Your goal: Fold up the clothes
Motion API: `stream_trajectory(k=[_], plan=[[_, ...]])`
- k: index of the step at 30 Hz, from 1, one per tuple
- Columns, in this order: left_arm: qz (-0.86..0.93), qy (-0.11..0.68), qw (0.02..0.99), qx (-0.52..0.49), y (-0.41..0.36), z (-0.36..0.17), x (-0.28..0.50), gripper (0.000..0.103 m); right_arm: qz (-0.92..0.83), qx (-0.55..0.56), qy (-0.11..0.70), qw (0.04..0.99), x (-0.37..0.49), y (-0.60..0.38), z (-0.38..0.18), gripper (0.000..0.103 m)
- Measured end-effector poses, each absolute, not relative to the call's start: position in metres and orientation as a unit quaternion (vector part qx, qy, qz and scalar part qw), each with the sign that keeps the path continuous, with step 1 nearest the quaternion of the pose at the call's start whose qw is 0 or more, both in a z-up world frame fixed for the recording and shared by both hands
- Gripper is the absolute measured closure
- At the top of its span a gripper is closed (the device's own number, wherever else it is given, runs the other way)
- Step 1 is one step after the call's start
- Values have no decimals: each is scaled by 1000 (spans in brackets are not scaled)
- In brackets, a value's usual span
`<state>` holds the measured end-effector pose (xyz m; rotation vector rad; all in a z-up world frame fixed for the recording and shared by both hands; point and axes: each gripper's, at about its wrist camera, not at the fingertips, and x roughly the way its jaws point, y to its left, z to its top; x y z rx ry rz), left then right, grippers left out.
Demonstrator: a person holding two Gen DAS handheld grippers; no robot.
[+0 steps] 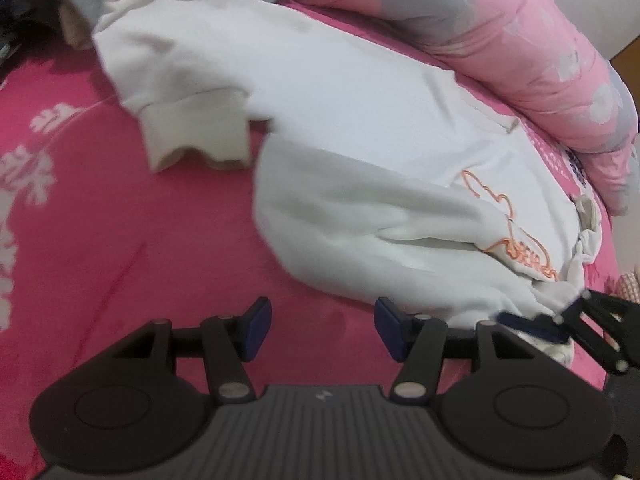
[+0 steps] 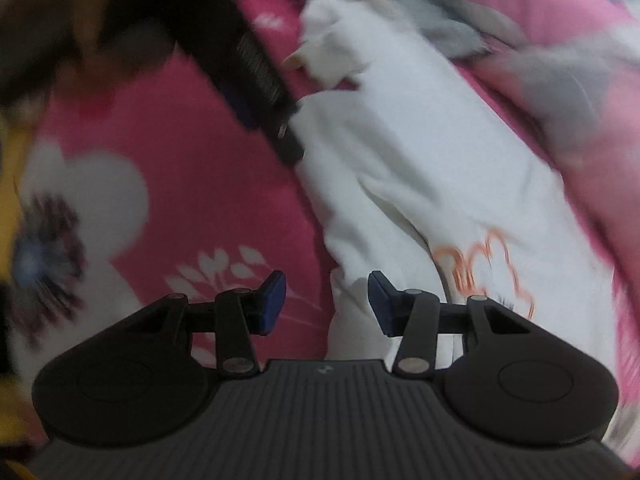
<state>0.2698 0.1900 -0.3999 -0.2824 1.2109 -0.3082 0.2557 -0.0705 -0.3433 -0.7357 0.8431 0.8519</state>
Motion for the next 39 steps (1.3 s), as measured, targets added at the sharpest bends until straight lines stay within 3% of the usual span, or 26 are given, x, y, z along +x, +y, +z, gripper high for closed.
stream_trajectory(k=[6, 8, 10, 12, 14, 22, 29, 39], plan=[[-155, 572, 794, -134, 200, -406, 258, 45, 394, -438, 354, 727, 268, -42, -373, 64], [-165, 574, 792, -126, 197, -406, 253, 44, 393, -444, 357, 722, 274, -37, -377, 74], [-176, 575, 790, -118, 191, -407, 250, 43, 390, -412, 381, 730, 285, -39, -373, 90], [-187, 576, 788, -110, 187, -408, 246, 40, 387, -380, 404, 737, 295, -41, -369, 93], [-195, 575, 788, -101, 184, -408, 244, 38, 383, -347, 426, 743, 306, -42, -365, 94], [-211, 575, 785, -90, 173, -407, 242, 36, 350, -5, 530, 772, 377, -107, -337, 95], [-231, 577, 778, -92, 148, -407, 246, 36, 289, 259, 564, 729, 416, -183, -367, 95], [-263, 584, 761, -99, 104, -408, 251, 37, 292, 220, 570, 736, 430, -185, -410, 92]])
